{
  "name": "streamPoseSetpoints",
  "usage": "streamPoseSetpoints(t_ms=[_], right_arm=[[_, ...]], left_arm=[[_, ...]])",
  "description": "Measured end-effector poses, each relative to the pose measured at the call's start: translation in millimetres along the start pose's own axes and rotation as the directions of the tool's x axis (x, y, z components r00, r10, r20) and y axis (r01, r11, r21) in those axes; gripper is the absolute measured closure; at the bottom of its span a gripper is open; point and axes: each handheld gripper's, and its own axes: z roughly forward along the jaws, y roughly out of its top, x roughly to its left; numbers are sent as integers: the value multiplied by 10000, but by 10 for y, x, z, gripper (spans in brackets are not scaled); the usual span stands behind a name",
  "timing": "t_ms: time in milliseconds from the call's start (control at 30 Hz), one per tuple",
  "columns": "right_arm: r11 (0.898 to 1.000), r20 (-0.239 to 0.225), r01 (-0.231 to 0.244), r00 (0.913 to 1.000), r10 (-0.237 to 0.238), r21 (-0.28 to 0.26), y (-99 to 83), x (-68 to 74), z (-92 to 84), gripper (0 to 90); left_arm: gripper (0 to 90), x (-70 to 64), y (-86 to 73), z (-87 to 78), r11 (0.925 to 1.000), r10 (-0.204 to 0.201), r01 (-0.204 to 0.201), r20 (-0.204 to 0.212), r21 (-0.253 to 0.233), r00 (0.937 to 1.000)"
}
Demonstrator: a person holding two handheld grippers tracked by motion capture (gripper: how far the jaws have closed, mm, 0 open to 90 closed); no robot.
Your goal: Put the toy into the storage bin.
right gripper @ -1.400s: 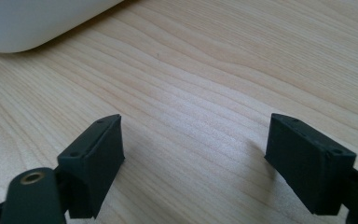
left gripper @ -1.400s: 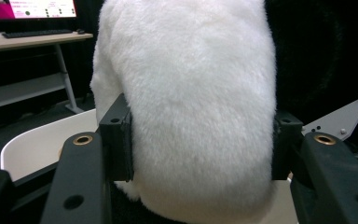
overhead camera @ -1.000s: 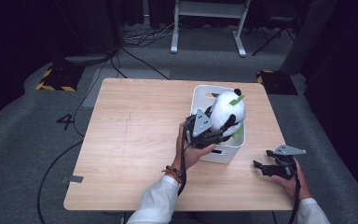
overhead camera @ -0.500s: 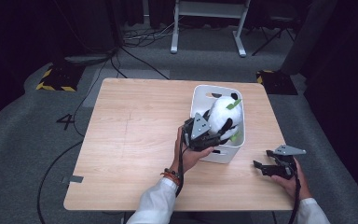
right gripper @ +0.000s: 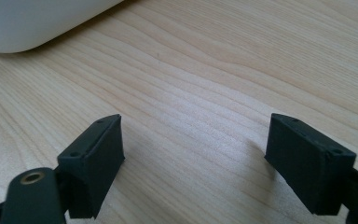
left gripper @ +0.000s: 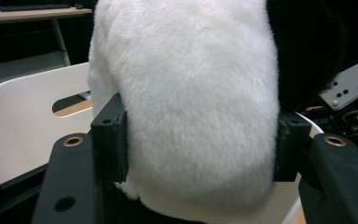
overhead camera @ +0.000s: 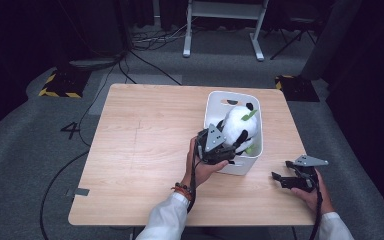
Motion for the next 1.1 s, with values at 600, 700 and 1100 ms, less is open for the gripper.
streamPoseSetpoints(t_ms=[600,700,1100], right_arm=[[10000,7,1,10000,-1,1,0,0,0,192],[10000,1,3,10000,-3,5,0,0,0,192],[10000,-5,3,10000,-3,7,0,-1,0,192]], left_arm=[[236,-55,26,59,9969,482,-461,-324,633,9983],[213,-38,35,47,9978,356,-340,-281,574,9990],[194,-58,161,-64,9992,371,-377,-304,-162,9988]])
